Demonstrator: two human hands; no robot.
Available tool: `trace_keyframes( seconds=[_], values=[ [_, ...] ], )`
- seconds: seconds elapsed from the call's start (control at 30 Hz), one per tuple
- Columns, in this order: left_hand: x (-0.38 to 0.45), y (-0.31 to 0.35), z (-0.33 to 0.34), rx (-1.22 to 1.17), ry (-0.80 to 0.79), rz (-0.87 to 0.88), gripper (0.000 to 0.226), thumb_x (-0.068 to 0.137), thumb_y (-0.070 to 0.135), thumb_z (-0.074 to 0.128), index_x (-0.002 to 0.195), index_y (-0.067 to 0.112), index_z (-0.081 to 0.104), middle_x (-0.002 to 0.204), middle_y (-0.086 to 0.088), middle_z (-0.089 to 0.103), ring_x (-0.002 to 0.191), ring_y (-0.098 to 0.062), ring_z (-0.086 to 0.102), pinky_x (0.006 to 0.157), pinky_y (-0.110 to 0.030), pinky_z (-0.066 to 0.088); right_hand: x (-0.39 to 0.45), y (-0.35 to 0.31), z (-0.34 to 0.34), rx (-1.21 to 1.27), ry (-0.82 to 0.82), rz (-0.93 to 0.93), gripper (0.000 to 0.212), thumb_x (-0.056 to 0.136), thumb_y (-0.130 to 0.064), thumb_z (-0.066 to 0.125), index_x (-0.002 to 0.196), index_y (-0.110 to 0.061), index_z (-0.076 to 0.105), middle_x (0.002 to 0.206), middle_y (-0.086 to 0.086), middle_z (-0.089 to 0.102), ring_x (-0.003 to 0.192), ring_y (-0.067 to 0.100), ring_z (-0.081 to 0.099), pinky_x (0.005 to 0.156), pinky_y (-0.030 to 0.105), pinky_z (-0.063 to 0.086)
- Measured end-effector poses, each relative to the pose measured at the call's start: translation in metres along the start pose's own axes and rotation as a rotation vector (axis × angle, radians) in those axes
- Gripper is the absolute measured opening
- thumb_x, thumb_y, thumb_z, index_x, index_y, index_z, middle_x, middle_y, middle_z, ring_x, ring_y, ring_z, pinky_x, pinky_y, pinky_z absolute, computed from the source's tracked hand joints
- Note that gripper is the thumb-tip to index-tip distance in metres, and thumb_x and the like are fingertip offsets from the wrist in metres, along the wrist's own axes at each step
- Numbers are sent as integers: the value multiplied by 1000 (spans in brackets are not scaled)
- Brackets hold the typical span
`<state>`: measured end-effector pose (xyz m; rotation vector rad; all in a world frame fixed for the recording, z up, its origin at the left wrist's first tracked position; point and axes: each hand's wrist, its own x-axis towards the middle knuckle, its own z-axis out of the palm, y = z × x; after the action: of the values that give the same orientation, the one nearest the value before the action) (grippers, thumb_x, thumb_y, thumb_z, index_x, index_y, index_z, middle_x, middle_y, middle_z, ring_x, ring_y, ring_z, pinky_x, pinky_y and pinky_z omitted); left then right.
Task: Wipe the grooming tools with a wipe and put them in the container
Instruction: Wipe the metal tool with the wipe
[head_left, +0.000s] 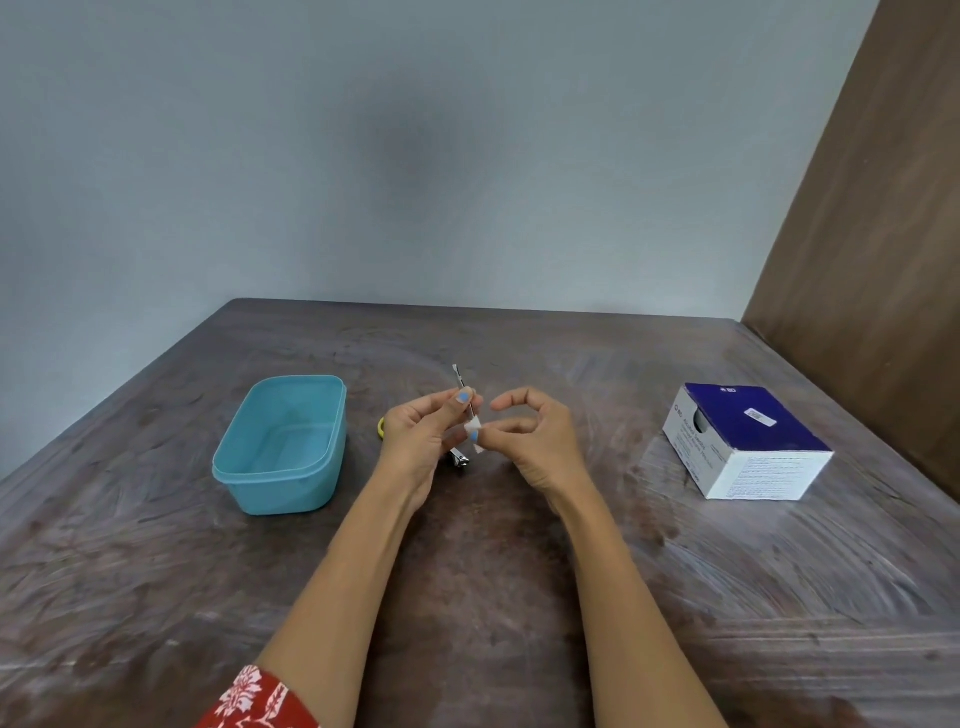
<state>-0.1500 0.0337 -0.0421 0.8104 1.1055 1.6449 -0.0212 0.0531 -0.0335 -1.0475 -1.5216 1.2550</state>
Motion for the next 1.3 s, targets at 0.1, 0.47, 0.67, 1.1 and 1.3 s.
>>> trace_keyframes(
  seconds=[0.1,0.47,0.67,1.1,1.3],
  values=[
    [-1,-1,1,13,-24,7,16,86,11,60,94,-1,68,86,-6,71,83,-18,65,78,-32,55,-1,-3,0,65,32,-35,31,70,-5,78,92,-14,58,72,6,74,71,15,71,61,13,50],
    [-3,-1,3,3,-23,18,14,85,6,60,95,-2,67,76,0,73,75,-10,68,73,-23,56,0,-3,1,25,50,-40,33,71,-11,79,92,-20,56,70,2,74,68,11,70,59,16,49],
    [-4,1,1,4,-8,17,13,85,9,60,92,1,68,78,1,73,84,-12,65,87,-34,51,0,0,0,-54,23,-3,34,69,-12,81,90,-22,56,69,1,73,63,6,67,63,22,46],
    [-3,-2,1,83,-23,7,17,84,9,62,96,-1,68,82,1,74,82,-12,66,80,-26,53,1,0,-2,-15,40,-16,34,69,-11,80,88,-21,53,69,3,73,64,8,67,59,17,47],
    [-3,-1,0,78,-17,10,15,86,10,59,97,4,67,79,3,74,79,-6,69,78,-24,53,1,1,-2,18,59,-12,36,69,-9,80,91,-18,54,72,5,74,65,10,67,57,15,48]
  ],
)
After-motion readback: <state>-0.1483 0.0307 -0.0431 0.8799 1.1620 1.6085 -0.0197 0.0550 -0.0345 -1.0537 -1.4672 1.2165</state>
